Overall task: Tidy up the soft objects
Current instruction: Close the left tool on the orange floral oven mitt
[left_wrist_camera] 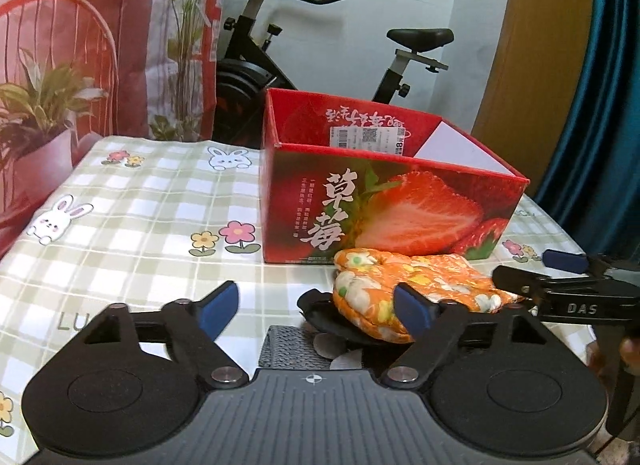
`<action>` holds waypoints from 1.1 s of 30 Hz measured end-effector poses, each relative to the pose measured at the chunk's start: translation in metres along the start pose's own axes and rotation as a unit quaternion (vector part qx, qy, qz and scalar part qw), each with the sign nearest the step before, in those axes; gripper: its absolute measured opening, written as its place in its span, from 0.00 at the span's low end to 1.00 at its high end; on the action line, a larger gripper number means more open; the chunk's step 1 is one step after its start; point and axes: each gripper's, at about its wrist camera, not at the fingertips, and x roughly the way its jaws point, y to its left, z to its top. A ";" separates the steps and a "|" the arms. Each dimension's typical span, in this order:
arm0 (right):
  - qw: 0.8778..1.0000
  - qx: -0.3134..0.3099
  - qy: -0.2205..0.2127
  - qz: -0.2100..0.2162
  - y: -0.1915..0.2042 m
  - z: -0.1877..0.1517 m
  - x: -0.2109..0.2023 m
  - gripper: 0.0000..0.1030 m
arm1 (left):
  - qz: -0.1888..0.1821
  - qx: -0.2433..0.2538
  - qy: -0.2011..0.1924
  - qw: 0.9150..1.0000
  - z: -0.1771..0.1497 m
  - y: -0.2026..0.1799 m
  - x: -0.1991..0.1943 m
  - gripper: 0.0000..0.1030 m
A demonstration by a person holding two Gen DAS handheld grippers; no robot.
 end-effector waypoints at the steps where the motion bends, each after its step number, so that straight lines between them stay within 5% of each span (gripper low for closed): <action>1: 1.000 -0.006 0.004 0.002 0.002 -0.001 0.002 1.00 | -0.002 -0.002 0.002 1.000 0.000 0.000 0.001 0.75; 8: 0.999 -0.042 0.016 0.009 0.015 -0.012 0.007 1.00 | -0.048 -0.020 0.018 0.998 0.002 -0.001 0.005 0.51; 13: 0.999 -0.022 0.024 0.022 0.009 -0.018 0.008 1.00 | -0.080 -0.029 0.041 0.996 0.000 -0.009 0.017 0.51; 20: 0.999 -0.009 0.030 0.040 0.003 -0.024 0.010 0.99 | -0.081 -0.060 0.076 0.992 -0.004 -0.009 0.043 0.49; 24: 0.998 -0.008 0.030 0.046 0.002 -0.024 0.009 0.99 | -0.074 -0.050 0.069 0.994 -0.004 -0.011 0.042 0.24; 33: 0.997 0.009 0.026 0.077 0.000 -0.018 0.005 0.99 | -0.066 -0.043 0.046 0.996 -0.009 -0.003 0.028 0.18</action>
